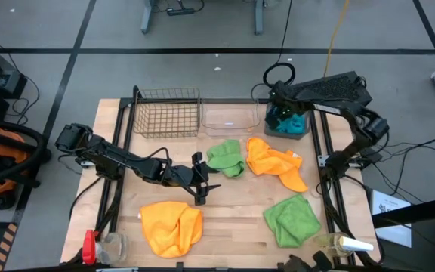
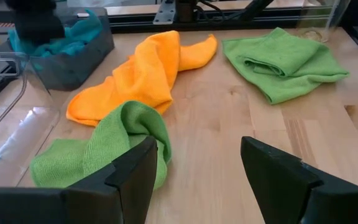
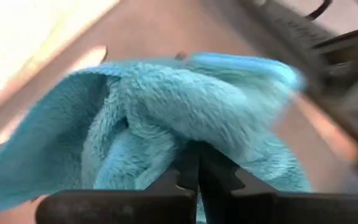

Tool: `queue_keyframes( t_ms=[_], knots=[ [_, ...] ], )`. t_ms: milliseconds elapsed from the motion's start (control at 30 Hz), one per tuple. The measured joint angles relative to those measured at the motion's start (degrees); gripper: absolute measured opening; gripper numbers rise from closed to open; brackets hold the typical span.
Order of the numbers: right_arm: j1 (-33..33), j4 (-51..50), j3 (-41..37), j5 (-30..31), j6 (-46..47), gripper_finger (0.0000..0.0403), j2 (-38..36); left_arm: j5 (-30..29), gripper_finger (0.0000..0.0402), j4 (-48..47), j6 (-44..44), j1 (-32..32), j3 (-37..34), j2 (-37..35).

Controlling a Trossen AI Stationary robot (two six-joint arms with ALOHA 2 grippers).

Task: Sort microfiber towel by color & place in baskets
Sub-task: Put the blue microfiber towel into the black bin

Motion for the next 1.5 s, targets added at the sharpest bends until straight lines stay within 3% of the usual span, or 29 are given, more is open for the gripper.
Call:
queue_keyframes(
  t_ms=[200,367,633,800,1100,1500],
  knots=[
    [0.0,-10.5,0.0,0.5,5.2,0.0000,-9.1,0.0,0.0238,0.0,0.0,0.0,0.0,0.0],
    [0.6,-8.1,-3.7,-0.1,10.1,0.0000,-13.6,0.0,0.0238,0.0,0.0,0.0,0.0,0.0],
    [0.9,-1.5,-11.9,-0.5,10.3,0.0000,-11.2,0.0,0.0238,0.0,-0.4,0.0,0.0,0.0],
    [0.5,-0.3,-12.8,4.5,5.5,0.0000,-7.5,0.0,0.0238,0.2,-0.4,0.0,0.0,0.0],
    [-3.1,4.6,-12.8,4.3,-2.0,0.0000,-4.4,0.0,0.0238,0.3,-0.4,0.0,0.0,0.0],
    [-3.9,-1.1,-10.3,-0.6,-5.8,0.0000,-12.7,0.0,0.0238,0.3,-0.4,0.0,0.0,0.0]
  ],
)
